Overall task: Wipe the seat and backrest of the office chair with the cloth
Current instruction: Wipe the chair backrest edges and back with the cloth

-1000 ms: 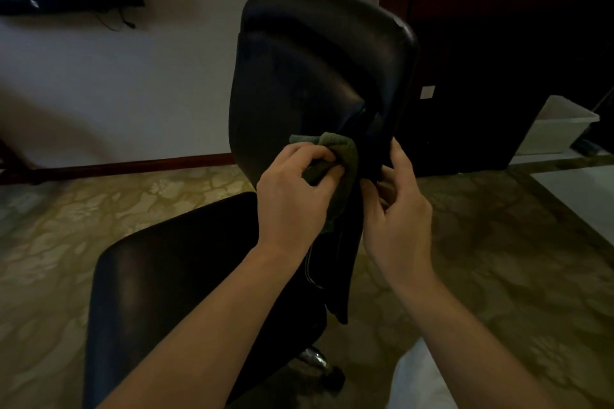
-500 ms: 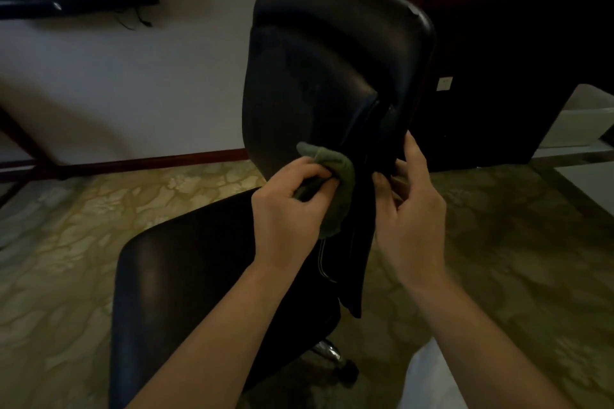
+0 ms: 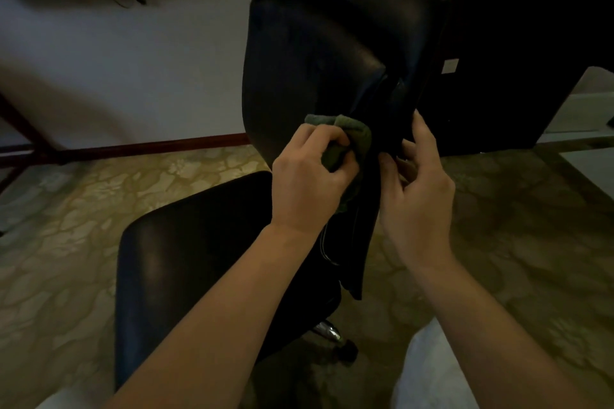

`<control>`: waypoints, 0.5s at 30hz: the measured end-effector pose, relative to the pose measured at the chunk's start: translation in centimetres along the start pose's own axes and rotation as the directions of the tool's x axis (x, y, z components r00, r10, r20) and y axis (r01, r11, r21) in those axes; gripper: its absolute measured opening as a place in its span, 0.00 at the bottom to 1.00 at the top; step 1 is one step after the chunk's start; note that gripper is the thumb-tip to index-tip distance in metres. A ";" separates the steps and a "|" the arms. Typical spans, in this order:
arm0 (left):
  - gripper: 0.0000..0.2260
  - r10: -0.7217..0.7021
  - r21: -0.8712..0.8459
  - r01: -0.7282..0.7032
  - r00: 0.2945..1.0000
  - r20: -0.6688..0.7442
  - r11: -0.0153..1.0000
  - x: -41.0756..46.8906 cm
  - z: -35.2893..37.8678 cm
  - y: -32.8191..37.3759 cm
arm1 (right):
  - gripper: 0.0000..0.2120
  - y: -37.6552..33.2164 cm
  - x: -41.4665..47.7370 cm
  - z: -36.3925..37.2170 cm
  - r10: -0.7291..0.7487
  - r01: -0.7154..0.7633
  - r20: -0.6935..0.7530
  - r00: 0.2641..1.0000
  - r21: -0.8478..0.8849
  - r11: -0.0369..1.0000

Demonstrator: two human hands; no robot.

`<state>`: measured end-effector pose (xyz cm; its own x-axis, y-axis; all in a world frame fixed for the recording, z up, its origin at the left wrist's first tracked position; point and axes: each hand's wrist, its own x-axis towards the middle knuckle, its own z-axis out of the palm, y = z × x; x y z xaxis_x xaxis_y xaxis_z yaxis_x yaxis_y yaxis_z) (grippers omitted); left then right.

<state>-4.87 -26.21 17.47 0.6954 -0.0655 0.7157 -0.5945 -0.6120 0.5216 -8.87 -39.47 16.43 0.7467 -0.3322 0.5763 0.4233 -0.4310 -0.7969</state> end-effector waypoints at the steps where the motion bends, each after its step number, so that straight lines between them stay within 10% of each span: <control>1: 0.08 -0.018 0.010 0.018 1.000 0.005 1.000 -0.5 0.1 -0.3 | 0.27 0.0 0.0 0.1 -0.003 0.003 -0.012 1.000 -0.004 1.000; 15: 0.07 -0.077 -0.122 0.072 0.996 -0.033 0.990 0.6 -1.9 0.5 | 0.26 1.7 -3.5 0.7 0.205 -0.207 0.104 0.973 0.011 0.978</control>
<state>-5.55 -25.00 19.02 0.7252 0.0083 0.6885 -0.5873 -0.5143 0.6249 -10.38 -38.48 12.89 0.8669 -0.3243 0.3787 0.2649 -0.3439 -0.9009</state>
